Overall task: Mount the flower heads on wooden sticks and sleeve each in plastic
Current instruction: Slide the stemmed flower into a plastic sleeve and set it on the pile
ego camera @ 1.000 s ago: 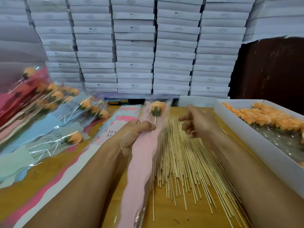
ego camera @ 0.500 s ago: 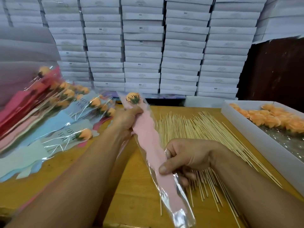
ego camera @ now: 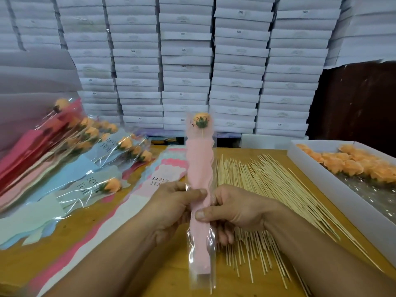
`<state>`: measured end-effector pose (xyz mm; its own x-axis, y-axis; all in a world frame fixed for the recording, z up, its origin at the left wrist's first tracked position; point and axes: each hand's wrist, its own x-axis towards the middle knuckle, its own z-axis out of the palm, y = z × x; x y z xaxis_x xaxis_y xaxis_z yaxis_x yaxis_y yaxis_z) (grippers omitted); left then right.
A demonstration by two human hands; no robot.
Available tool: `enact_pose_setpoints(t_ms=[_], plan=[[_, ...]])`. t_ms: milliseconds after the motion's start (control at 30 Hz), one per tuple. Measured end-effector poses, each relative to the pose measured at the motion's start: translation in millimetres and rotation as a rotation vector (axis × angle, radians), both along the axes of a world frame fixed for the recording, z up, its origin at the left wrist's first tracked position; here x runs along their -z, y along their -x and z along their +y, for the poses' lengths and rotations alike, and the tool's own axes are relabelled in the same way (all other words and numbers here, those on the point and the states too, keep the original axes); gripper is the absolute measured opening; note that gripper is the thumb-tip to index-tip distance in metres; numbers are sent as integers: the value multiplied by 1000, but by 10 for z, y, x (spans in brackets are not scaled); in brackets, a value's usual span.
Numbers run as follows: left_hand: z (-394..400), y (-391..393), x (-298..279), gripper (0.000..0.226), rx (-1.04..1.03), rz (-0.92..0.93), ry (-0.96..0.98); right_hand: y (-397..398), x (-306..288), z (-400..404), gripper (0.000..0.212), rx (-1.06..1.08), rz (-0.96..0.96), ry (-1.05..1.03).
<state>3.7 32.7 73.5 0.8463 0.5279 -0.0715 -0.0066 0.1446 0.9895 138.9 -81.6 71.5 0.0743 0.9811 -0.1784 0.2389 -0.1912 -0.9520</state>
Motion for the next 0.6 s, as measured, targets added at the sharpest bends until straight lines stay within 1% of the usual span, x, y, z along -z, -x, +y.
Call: enact_pose_setpoints(t_ms=[33,100,233,300,367,467,600], plan=[[-16,10,-4,18,-9,-12,16,14,7,8,26,-6,2,-14],[-23,46,-19,13,-13,-12,12,50,14,19,24,-29,13,-42],[178,202,-50,15,-73,30,-102,83,-20,20,28,-25,40,-41],[379,320,-79,13,-149,64,-215,65,-30,20,40,10,40,-23],[636,465,-130,13,-239,88,-341,43,-20,23,46,43,27,-13],[1045,747,-284,7,-403,124,-524,26,-4,23,40,74,-9,0],[1616,1107,-510,24,-668,167,-790,6,10,23,32,79,-46,14]])
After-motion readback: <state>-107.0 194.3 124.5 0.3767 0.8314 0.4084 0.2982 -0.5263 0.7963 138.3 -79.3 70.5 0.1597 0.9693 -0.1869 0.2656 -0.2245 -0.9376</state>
